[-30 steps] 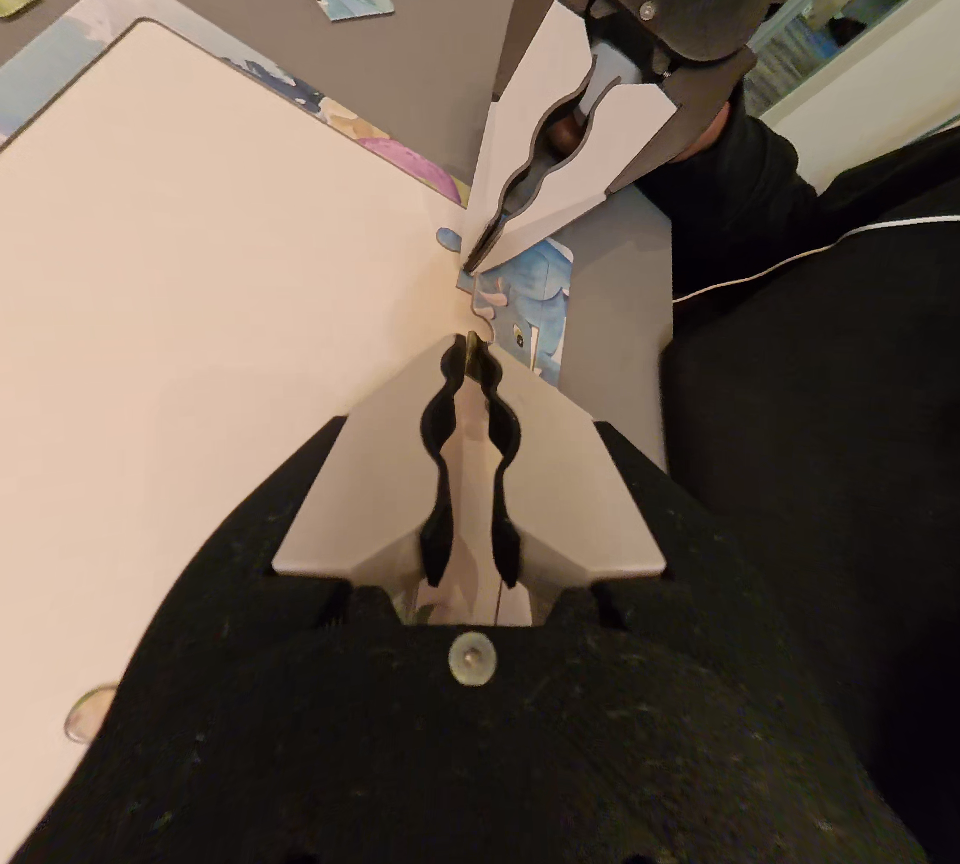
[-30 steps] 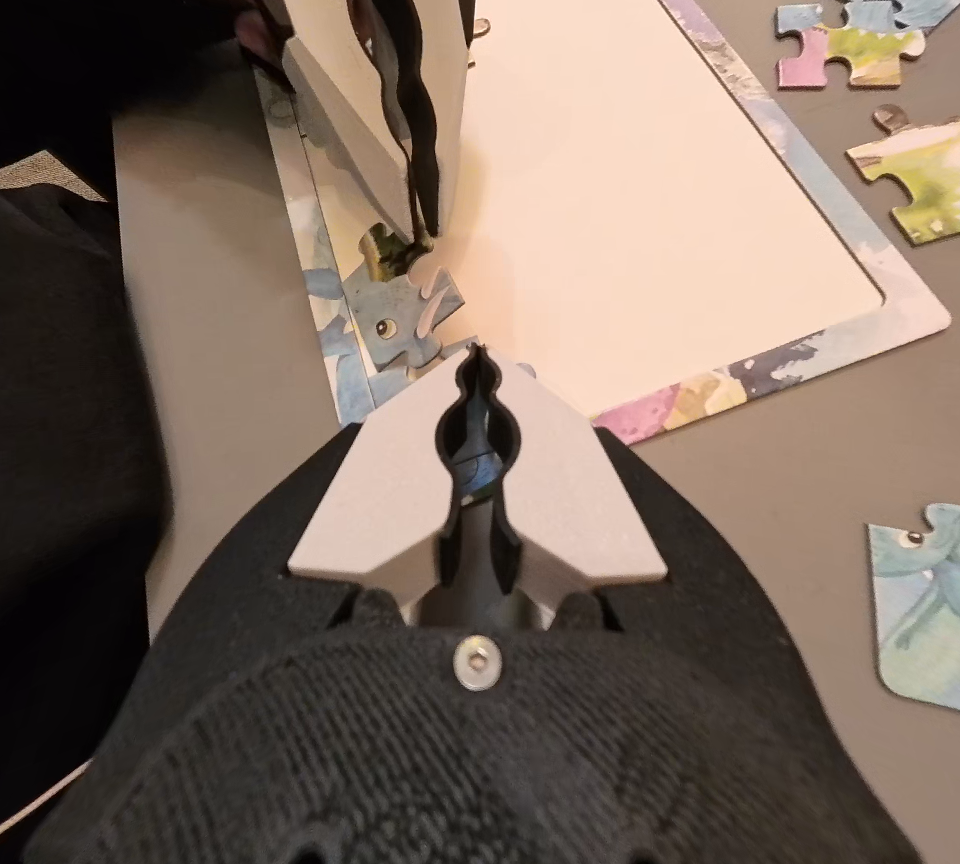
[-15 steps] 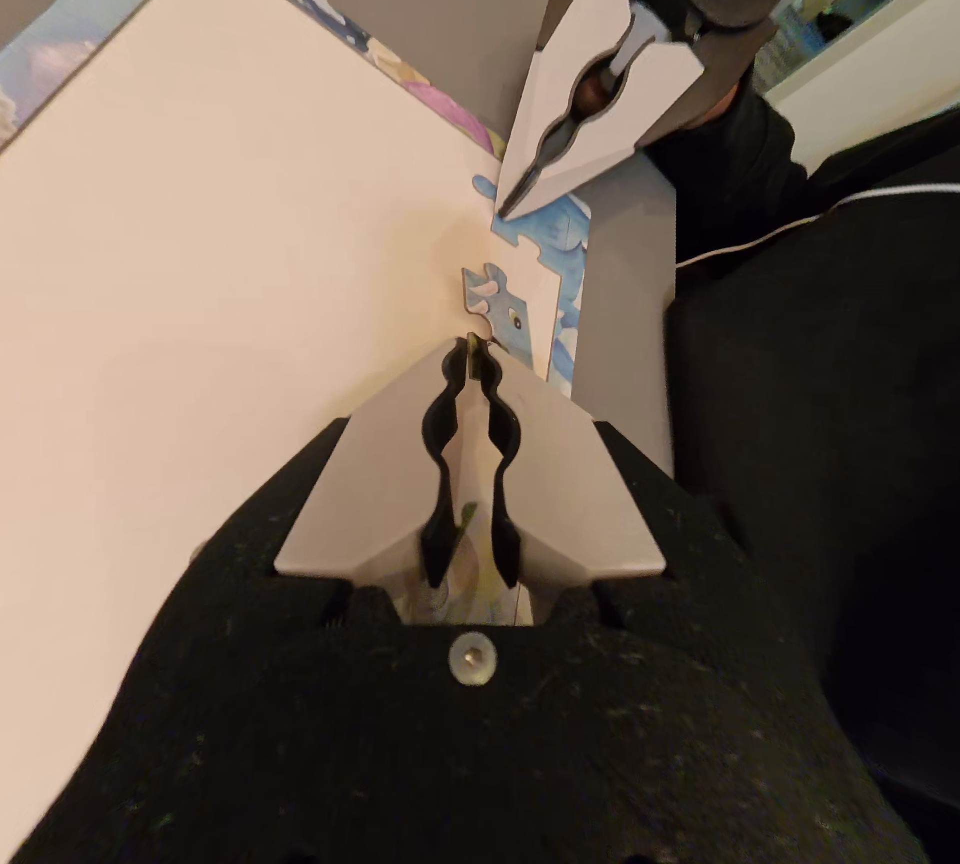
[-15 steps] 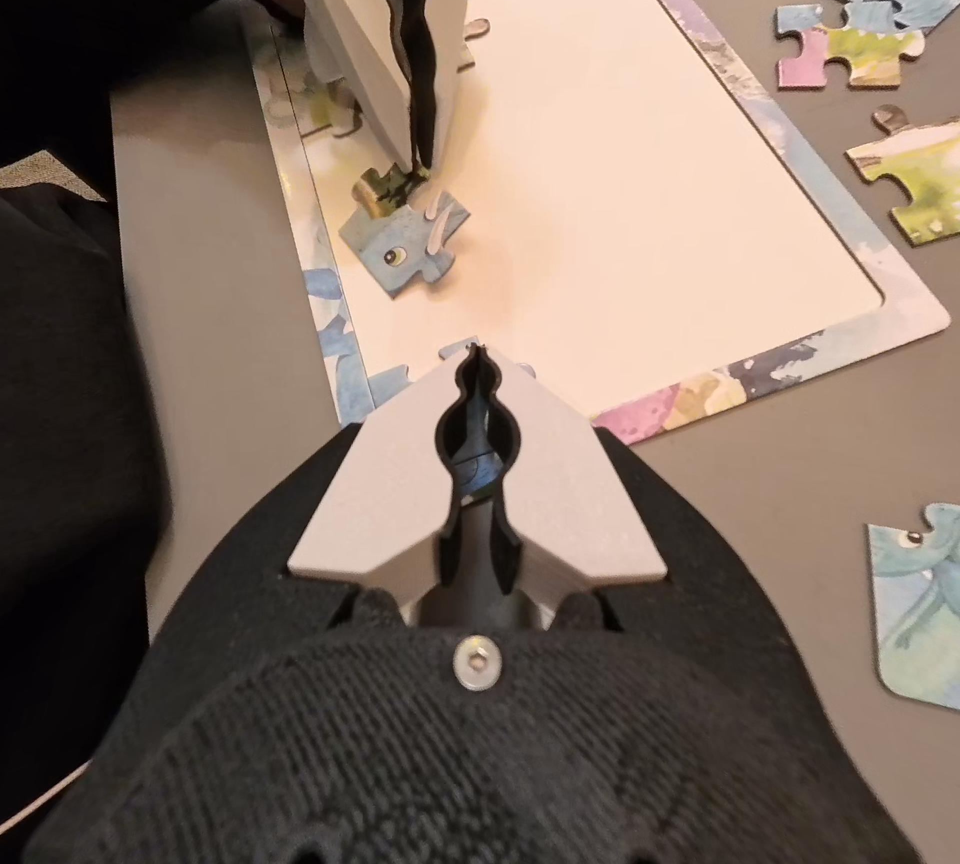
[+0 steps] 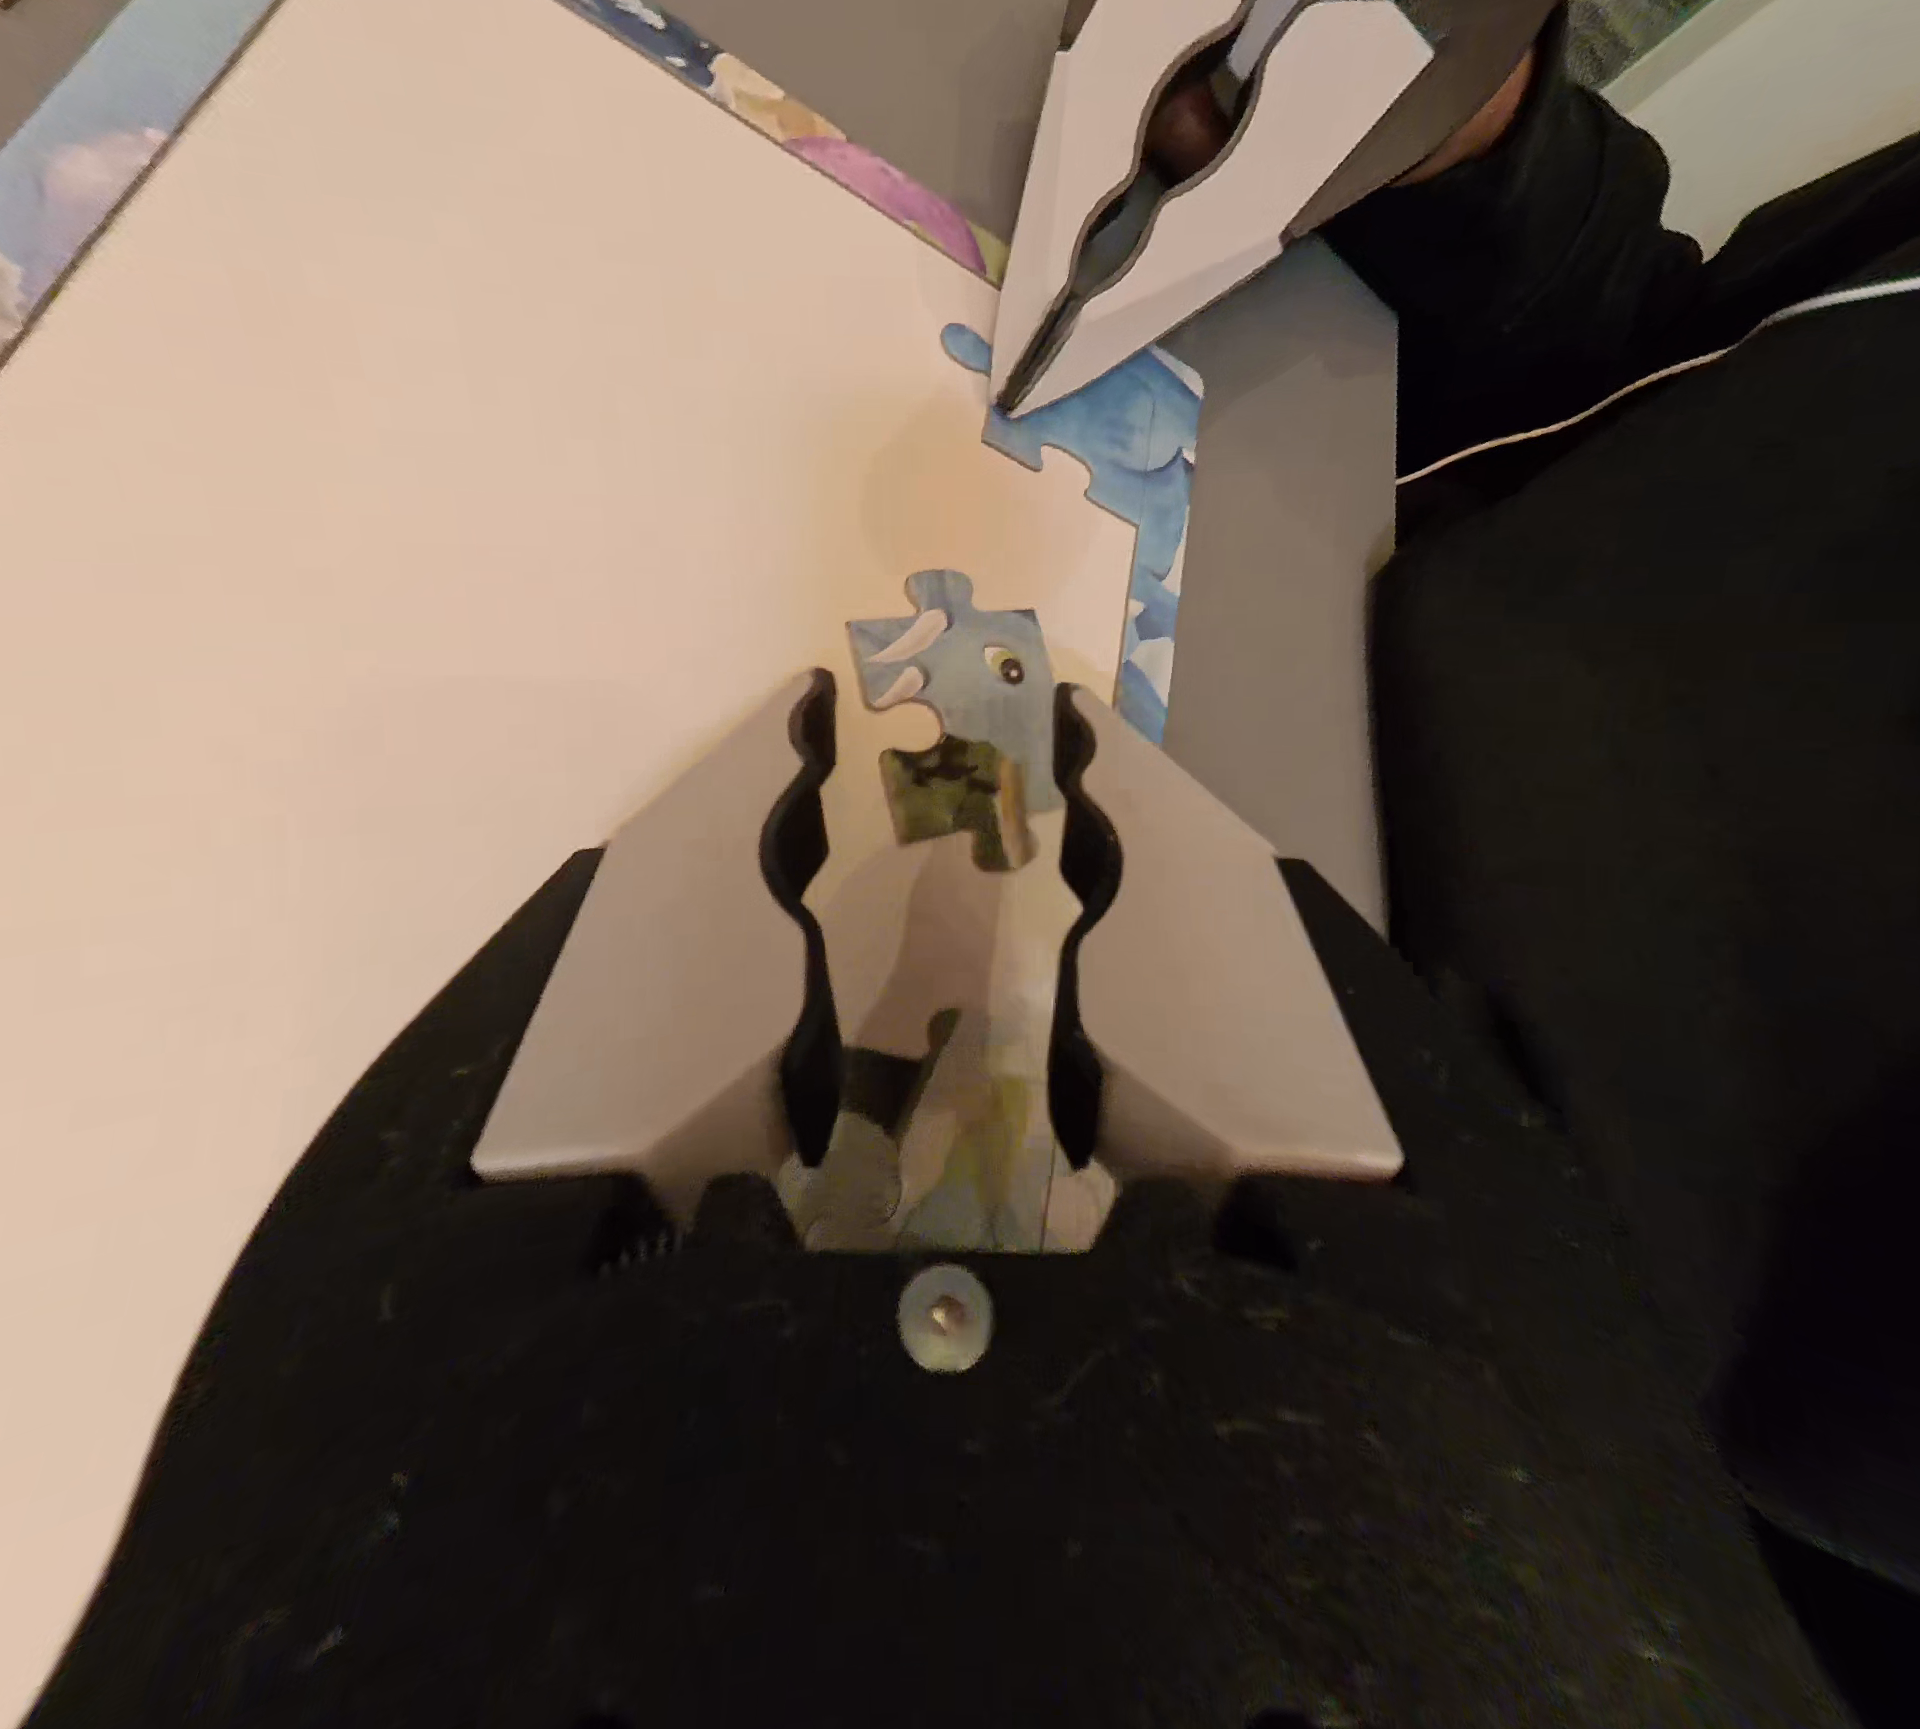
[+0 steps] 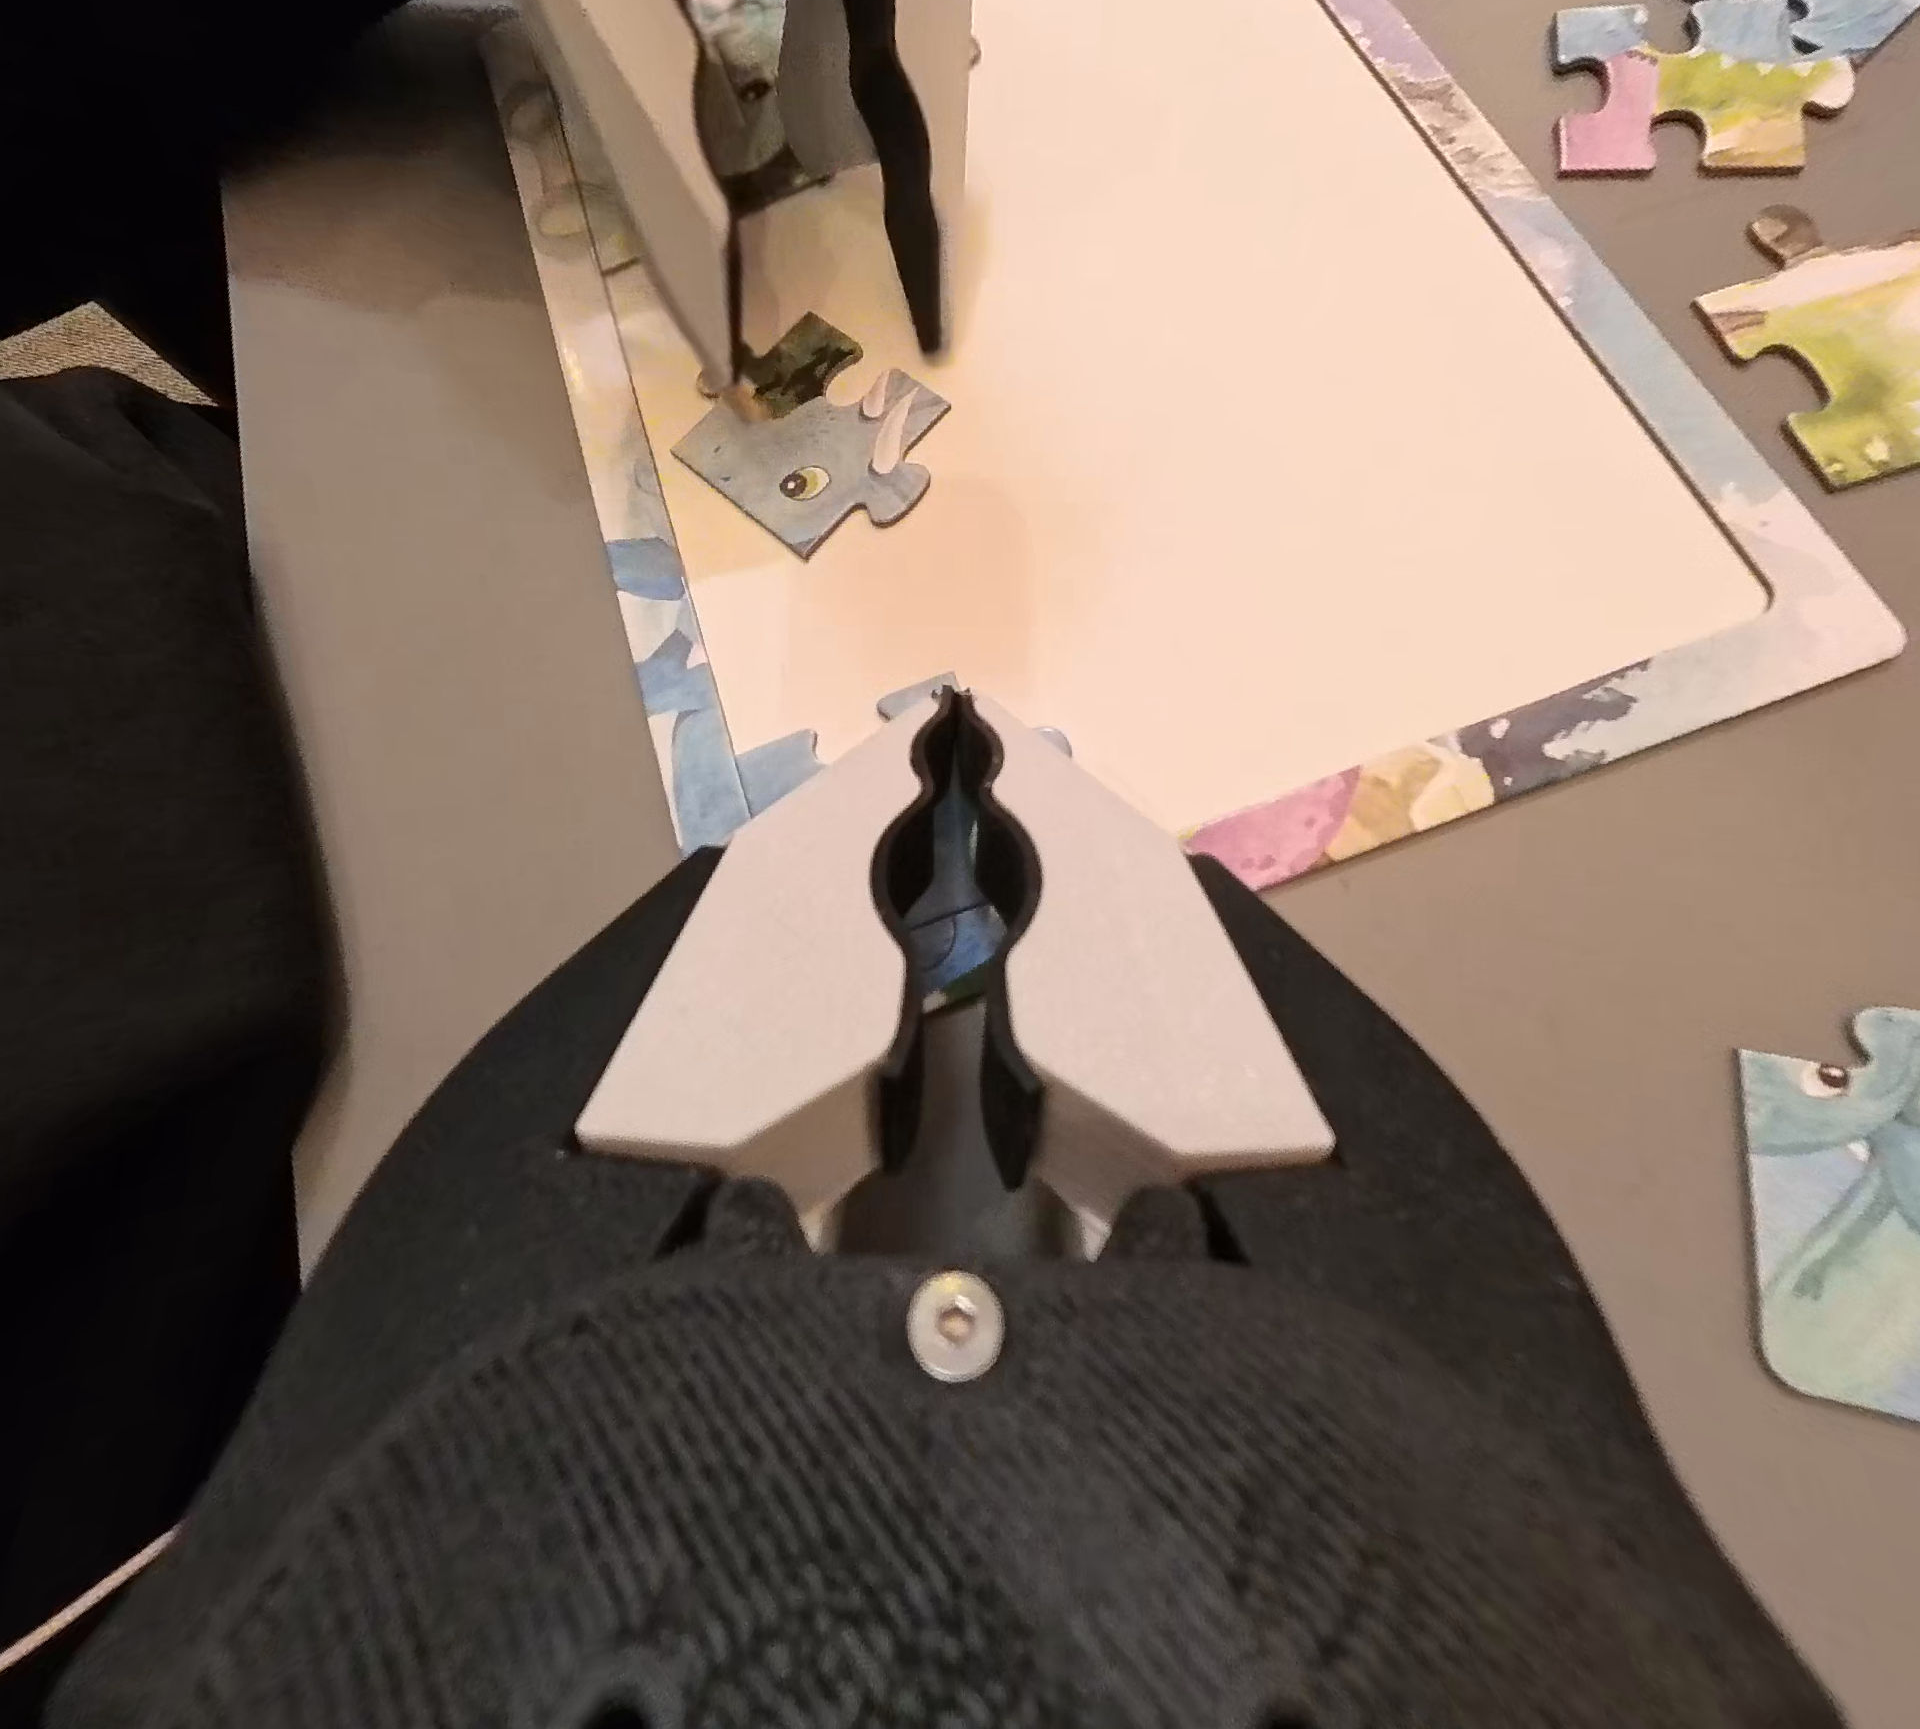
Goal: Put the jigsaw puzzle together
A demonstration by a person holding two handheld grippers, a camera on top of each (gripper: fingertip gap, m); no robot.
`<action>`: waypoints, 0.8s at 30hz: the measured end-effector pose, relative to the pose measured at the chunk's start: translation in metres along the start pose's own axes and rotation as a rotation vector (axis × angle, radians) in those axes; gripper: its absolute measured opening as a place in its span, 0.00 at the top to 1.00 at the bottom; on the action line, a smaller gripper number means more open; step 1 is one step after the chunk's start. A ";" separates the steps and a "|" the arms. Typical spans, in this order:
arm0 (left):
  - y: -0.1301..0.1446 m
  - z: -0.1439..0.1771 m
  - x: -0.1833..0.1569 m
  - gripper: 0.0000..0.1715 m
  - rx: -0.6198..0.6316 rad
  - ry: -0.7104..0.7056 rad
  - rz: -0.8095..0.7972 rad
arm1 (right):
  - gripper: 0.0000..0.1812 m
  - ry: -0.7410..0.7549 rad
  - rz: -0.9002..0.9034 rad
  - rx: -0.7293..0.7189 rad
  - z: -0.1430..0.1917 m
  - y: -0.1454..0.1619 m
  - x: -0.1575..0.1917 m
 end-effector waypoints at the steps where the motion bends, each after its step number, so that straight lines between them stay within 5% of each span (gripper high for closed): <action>1: 0.000 -0.003 -0.002 0.75 0.011 -0.001 -0.012 | 1.00 0.000 0.000 0.000 0.000 0.000 0.000; 24: -0.006 -0.030 -0.019 0.73 0.131 0.134 -0.220 | 1.00 -0.008 -0.003 0.003 0.000 0.000 0.000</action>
Point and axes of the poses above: each gripper's, where its closed fingertips meet, z back along the fingers, y out of its underside, x = y × z across the jaws, the point moved 9 cm from there along z, back along the fingers, and after that the axes turned 13 degrees about -x, right-handed, at the moved point
